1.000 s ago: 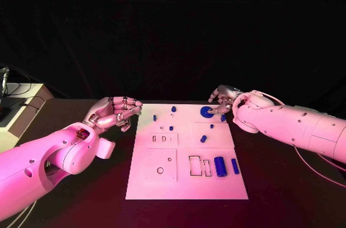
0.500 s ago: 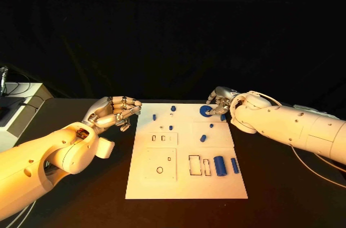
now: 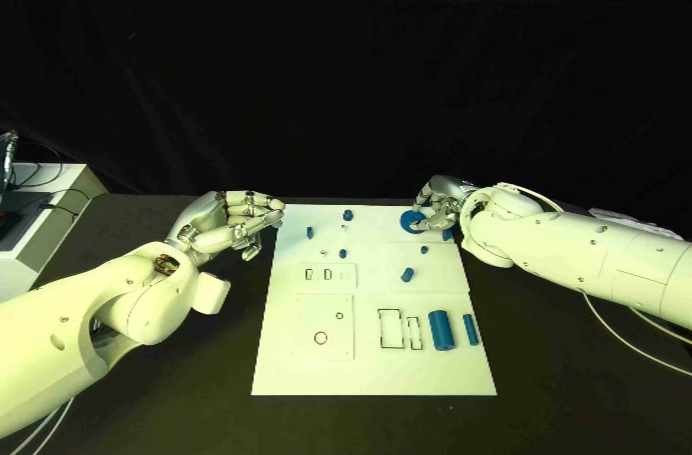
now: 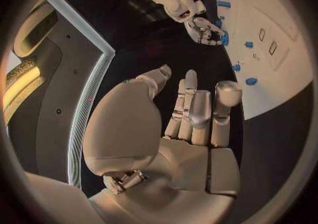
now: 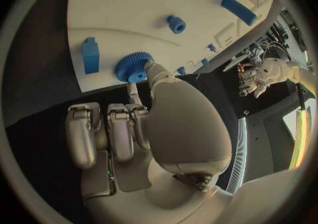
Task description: Assemble the parts on the task board
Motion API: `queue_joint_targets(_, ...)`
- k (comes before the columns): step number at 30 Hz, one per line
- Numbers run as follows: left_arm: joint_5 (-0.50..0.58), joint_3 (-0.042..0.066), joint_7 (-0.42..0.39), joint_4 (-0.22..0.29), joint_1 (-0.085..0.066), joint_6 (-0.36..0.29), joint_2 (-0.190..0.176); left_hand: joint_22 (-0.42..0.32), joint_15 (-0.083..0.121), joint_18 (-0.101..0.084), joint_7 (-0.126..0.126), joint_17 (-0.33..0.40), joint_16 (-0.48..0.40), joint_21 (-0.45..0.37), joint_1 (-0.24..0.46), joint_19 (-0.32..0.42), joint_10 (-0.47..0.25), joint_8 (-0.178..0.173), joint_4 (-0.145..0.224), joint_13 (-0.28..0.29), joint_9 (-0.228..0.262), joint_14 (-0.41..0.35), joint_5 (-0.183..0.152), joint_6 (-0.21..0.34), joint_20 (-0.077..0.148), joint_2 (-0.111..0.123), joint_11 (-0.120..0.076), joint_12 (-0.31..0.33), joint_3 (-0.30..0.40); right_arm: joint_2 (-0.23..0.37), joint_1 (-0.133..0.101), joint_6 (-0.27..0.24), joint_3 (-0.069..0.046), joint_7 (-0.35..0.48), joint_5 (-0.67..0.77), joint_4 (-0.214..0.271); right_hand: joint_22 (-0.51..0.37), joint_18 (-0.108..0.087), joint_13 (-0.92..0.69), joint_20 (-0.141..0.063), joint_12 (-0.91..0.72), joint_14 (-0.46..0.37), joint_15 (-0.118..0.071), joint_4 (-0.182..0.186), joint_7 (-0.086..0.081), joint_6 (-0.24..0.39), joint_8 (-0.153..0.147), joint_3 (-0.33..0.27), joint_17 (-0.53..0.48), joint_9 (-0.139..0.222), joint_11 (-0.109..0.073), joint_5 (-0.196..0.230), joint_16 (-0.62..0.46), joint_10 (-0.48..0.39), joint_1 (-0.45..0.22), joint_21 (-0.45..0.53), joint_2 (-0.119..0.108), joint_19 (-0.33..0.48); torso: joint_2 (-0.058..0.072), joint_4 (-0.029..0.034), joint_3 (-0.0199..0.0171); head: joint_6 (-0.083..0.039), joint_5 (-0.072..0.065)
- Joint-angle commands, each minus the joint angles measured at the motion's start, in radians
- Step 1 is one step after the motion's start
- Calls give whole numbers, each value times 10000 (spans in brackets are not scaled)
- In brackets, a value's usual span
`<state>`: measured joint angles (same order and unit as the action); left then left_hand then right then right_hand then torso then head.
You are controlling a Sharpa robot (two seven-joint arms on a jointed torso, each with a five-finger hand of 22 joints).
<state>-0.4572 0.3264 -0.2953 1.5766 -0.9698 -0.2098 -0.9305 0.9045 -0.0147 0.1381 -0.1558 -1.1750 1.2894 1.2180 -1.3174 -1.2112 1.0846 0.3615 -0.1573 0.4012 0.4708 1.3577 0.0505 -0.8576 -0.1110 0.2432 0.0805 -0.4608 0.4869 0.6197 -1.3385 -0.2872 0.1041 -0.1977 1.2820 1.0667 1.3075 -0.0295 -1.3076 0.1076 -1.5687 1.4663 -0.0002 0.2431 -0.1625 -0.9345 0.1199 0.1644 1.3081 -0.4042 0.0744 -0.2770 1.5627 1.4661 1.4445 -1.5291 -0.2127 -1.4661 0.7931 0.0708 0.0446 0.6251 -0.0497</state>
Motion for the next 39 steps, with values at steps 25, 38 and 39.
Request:
queue_joint_targets(25,-11,8,-79,-52,0,1,28,40,15,-77,7,-20,80,71,-45,74,-109,5,11,37,18,-11,1,56,5,-141,1,-87,-21,82,61,-1862,15,614,1327,919,2413,230,-2632,-99,-21,1006,-89,-89,146,-744,104,1878,2449,142,-74,-298,40,1047,213,-232,-74,-905,-22,12,16,-58,5)
queue_joint_targets(38,6,8,-69,-81,0,5,57,40,15,-77,7,-20,80,71,-45,74,-109,5,11,37,18,-11,1,56,5,-141,1,-87,-21,-502,56,-2340,14,431,2280,1797,2436,237,-2632,-123,-21,1006,-121,-81,173,-801,114,1951,2451,147,-94,-278,40,1047,78,-250,-166,-919,-5,29,28,-115,45)
queue_joint_targets(39,7,8,-68,-84,0,6,63,40,15,-77,7,-20,80,71,-45,74,-109,5,11,37,18,-11,1,56,5,-141,1,-87,-21,-576,57,-2317,19,422,2302,1782,2436,237,-2632,-123,-21,1006,-121,-81,173,-801,114,1951,2451,147,-94,-278,40,1047,78,-250,-166,-919,-4,28,30,-117,52)
